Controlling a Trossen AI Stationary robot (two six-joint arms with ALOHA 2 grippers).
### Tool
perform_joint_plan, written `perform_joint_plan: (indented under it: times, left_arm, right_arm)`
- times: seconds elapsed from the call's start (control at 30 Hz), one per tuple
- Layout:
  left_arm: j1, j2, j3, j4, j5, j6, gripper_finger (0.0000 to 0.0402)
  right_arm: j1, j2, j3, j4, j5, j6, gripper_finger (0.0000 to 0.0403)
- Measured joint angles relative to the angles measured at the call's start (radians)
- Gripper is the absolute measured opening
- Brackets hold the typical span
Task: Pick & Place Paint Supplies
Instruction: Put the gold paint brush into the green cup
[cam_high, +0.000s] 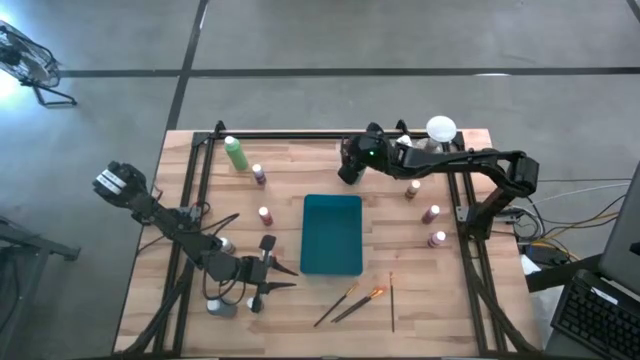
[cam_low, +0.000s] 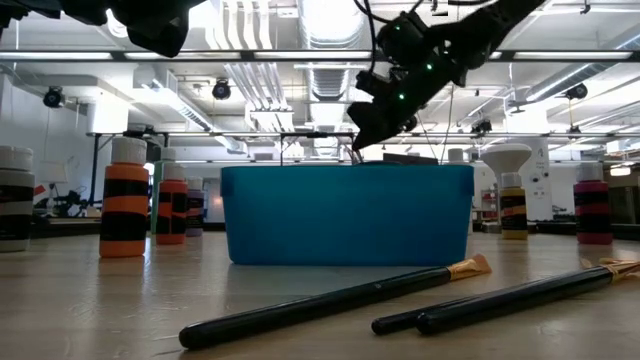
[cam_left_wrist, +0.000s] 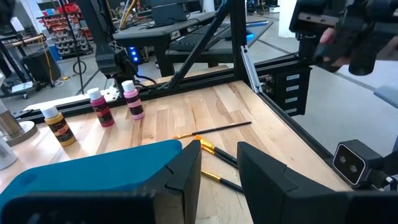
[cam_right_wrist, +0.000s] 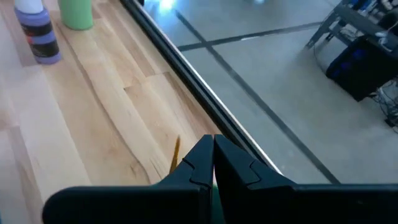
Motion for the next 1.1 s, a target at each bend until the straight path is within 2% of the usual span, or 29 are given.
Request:
perform_joint_plan:
  times: [0.23, 0.83, 0.97, 1.1]
  left_arm:
    - [0.000, 0.000, 0.000, -0.001, 0.000, 0.007, 0.0110]
    - [0.011, 0.000, 0.000, -0.001, 0.000, 0.008, 0.0110]
    - [0.011, 0.000, 0.000, -0.001, 0.000, 0.008, 0.0110]
    - [0.011, 0.000, 0.000, -0.001, 0.000, 0.008, 0.0110]
  right_arm:
    - [0.000, -0.044, -0.064, 0.048, 0.023, 0.006, 0.0008]
    - [0.007, -0.056, -0.061, 0.030, 0.015, 0.002, 0.0009]
    - [0.006, -0.056, -0.057, 0.016, 0.015, 0.018, 0.0026]
    - [0.007, -0.056, -0.055, 0.007, 0.016, 0.028, 0.0059]
